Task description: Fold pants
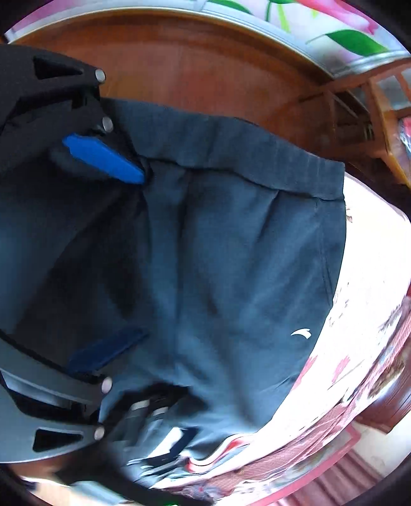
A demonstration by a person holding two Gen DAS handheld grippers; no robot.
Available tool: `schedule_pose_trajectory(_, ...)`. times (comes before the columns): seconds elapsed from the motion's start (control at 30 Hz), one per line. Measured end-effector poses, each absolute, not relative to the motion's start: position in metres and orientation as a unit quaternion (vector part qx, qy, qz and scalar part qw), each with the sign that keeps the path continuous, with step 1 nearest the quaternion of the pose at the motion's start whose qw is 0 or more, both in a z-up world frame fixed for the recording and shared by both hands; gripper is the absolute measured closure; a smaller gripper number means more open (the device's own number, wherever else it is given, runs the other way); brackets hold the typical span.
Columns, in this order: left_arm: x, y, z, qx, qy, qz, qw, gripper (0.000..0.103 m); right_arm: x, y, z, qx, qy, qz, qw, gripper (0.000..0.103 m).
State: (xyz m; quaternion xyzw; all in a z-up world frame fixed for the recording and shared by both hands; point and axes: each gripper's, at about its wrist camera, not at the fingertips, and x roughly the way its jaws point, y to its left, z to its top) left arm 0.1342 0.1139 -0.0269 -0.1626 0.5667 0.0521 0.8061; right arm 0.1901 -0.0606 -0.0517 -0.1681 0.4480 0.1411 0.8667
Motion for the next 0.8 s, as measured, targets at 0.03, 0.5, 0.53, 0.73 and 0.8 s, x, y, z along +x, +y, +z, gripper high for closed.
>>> schedule_pose_trajectory(0.03, 0.126, 0.111, -0.028, -0.144, 0.57, 0.043, 0.808, 0.017, 0.194, -0.061, -0.05, -0.161, 0.455, 0.141, 0.864, 0.005)
schedule_pose_trajectory(0.5, 0.024, 0.094, -0.038, -0.026, 0.58, 0.005, 0.815, 0.002, 0.088, -0.108, -0.055, -0.139, 0.486, 0.177, 0.845, 0.005)
schedule_pose_trajectory(0.53, 0.028, 0.095, -0.034, -0.028, 0.588, 0.001, 0.808, 0.002, 0.089, -0.116, -0.049, -0.101, 0.483, 0.178, 0.852, 0.005)
schedule_pose_trajectory(0.73, 0.064, 0.153, 0.043, -0.051, 0.468, -0.092, 0.877, 0.002, 0.076, -0.142, -0.005, -0.006, 0.459, 0.181, 0.87, 0.005)
schedule_pose_trajectory(0.8, 0.097, 0.187, 0.047, -0.027, 0.433, -0.134, 0.891, 0.002, 0.072, -0.147, -0.003, 0.006, 0.471, 0.183, 0.863, 0.005)
